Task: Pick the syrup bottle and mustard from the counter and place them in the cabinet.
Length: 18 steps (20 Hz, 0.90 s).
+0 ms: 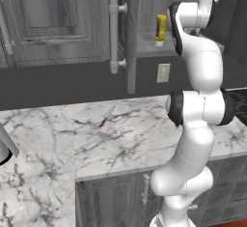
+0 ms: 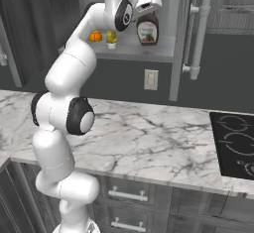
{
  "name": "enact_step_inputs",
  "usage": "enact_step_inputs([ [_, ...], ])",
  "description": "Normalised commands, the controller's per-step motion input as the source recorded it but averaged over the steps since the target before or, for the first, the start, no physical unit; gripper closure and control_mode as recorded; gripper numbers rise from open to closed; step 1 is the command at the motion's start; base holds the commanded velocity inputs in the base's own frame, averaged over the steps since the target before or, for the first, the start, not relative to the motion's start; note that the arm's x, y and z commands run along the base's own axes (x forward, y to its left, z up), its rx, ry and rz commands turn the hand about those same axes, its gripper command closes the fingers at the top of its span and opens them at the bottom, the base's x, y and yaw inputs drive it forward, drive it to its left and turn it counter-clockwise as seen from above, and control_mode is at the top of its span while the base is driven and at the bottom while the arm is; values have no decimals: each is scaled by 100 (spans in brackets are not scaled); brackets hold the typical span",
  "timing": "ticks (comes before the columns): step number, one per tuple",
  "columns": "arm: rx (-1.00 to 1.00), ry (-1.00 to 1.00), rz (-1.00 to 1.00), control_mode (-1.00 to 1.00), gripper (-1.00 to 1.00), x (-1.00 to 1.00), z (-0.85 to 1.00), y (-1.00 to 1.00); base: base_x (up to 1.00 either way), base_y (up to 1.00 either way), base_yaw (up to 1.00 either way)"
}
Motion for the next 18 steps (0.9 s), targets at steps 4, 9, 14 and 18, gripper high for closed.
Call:
enact_step_inputs([
  [4, 3, -5, 3, -100, -100, -21, -34, -8, 0, 0, 0],
  [9, 6, -2, 5, -100, -100, -24, -57, -7, 0, 0, 0],
  [14, 1, 2, 0, -100, -100, 0, -8, 3, 0, 0, 0],
  [18, -1, 1, 0, -100, -100, 15, -9, 27, 0, 0, 0],
])
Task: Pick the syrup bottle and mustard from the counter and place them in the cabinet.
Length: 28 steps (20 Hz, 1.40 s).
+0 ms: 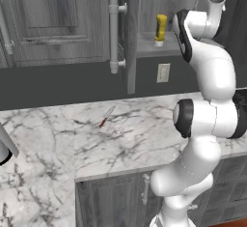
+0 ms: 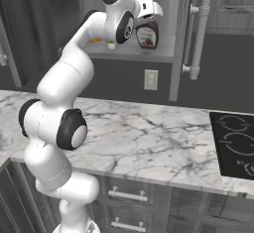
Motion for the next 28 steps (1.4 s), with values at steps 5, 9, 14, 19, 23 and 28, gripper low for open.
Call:
enact_step_inputs([
  [5, -6, 8, 1, -100, -100, 30, 0, 33, 0, 0, 0],
  [9, -4, 4, 3, -100, -100, -10, 2, -5, 0, 0, 0],
  [14, 0, 0, 3, -100, -100, -29, 3, -18, 0, 0, 0],
  [19, 0, 0, 3, -100, -100, -2, 1, -1, 0, 0, 0],
  [23, 0, -3, 2, -100, -100, 8, -2, 0, 0, 0, 0],
  [28, 0, -2, 0, -100, -100, 11, 0, 0, 0, 0, 0],
])
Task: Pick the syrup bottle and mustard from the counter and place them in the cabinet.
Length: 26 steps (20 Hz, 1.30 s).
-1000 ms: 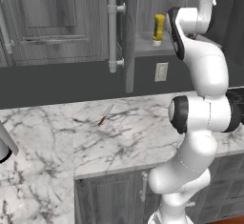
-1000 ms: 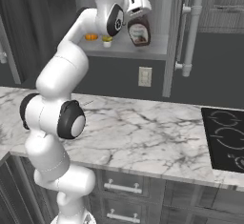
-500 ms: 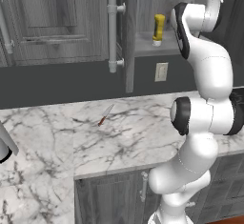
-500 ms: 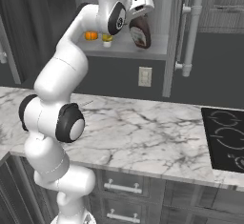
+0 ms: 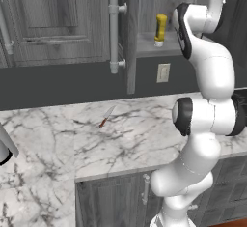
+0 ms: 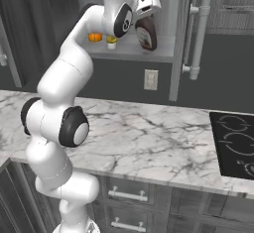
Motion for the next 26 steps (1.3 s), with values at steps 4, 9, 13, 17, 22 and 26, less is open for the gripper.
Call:
enact_step_inputs([
  [4, 0, -3, 0, -100, -100, 14, -2, 0, 0, 0, 0],
  [9, 0, -1, 0, -100, -100, 10, 0, -3, 0, 0, 0],
  [13, 2, -1, 0, -100, -100, 23, -1, -9, 0, 0, 0],
  [17, 4, 0, 0, -100, -100, 21, -1, -18, 0, 0, 0],
  [22, 6, 0, 0, -100, -100, 5, 1, -18, 0, 0, 0],
  [26, 5, 0, 0, -100, -100, -1, 15, -8, 0, 0, 0],
])
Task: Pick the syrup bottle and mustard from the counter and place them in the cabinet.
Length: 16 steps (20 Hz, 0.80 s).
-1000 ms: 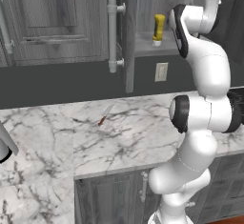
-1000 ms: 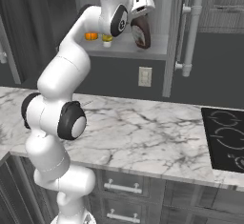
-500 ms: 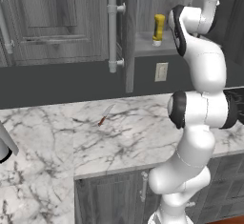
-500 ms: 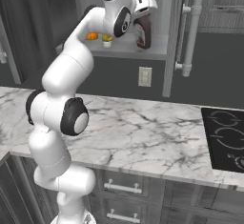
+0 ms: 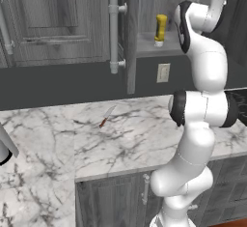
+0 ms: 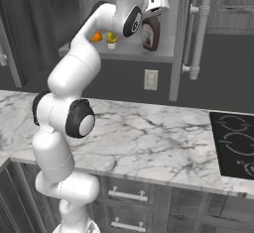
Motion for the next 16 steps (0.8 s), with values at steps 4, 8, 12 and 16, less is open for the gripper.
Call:
enact_step_inputs([
  [4, 3, 0, 0, -100, -100, -8, 19, 0, 0, 0, 0],
  [8, 1, -1, 0, -100, -100, -12, 24, 0, 0, 0, 0],
  [12, 0, -4, -1, -100, -100, -49, 9, 0, 0, 0, 0],
  [16, 0, -16, 0, -100, -100, -100, -44, -1, 0, 0, 0],
])
